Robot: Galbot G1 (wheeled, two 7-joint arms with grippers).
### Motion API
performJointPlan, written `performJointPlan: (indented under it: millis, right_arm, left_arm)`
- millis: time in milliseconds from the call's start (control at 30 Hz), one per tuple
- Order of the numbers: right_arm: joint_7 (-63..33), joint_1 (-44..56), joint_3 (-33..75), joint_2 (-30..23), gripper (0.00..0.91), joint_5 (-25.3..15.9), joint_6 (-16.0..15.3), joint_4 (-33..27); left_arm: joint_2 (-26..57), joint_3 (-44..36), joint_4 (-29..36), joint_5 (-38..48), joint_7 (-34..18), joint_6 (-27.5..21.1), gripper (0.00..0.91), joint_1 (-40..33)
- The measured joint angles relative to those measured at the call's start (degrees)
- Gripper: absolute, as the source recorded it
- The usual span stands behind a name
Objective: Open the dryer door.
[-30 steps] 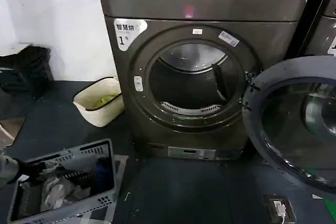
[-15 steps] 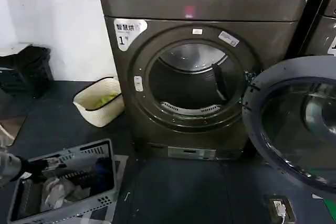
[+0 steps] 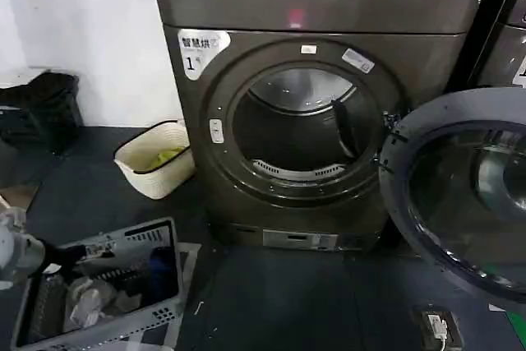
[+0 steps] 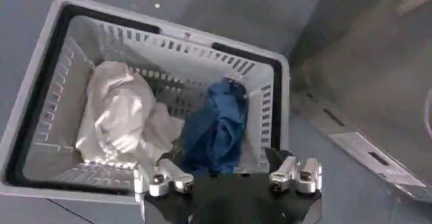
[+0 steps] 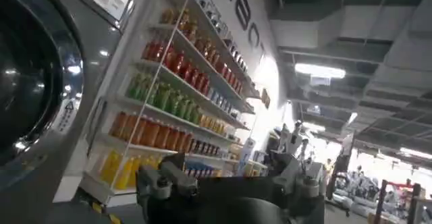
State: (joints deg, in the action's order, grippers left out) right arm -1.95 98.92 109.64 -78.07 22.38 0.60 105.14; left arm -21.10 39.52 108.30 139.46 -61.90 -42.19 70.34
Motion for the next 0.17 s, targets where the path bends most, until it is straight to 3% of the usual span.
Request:
performJointPlan:
  millis: [167]
  right_arm:
    - [0.05, 0.16, 0.18, 0.00, 0.907, 0.00, 0.20, -0.12]
  left_arm:
    - [-0.15, -1.00, -0.40, -0.45, 0.02, 0.00, 0.907, -0.77]
